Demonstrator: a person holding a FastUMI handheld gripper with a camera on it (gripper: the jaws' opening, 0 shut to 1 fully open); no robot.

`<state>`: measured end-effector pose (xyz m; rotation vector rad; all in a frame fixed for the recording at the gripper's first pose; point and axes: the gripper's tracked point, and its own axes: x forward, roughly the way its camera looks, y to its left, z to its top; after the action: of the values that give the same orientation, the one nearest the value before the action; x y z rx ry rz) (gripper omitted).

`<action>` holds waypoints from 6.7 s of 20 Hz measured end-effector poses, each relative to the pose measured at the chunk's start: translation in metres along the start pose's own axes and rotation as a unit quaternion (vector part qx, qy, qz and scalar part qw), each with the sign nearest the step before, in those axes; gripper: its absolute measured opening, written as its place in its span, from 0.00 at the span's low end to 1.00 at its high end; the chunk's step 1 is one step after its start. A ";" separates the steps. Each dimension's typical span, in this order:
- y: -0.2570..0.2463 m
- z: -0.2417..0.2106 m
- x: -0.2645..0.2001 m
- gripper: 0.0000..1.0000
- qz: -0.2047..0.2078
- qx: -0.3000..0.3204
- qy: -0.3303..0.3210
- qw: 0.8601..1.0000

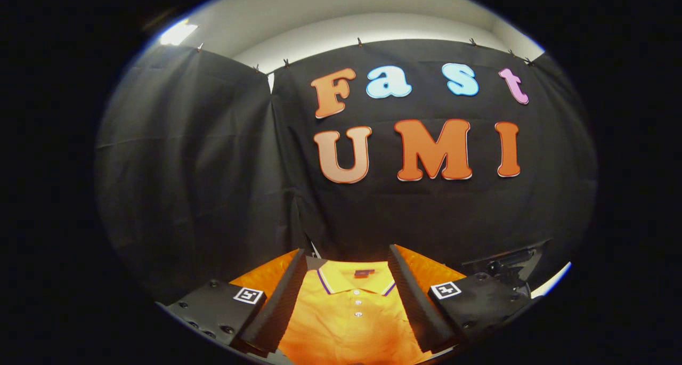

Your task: Put the clothes into the washing machine and then close the washing machine lid.

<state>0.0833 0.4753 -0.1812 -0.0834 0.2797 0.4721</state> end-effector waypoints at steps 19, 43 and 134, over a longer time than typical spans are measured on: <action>0.003 -0.133 0.068 0.98 -0.030 -0.036 0.183 0.982; -0.001 -0.113 0.052 0.17 0.054 0.038 0.101 0.993; -0.477 -0.391 0.031 0.17 -0.085 0.111 0.306 0.942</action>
<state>0.2323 0.0095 -0.5572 -0.0304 0.9279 0.2271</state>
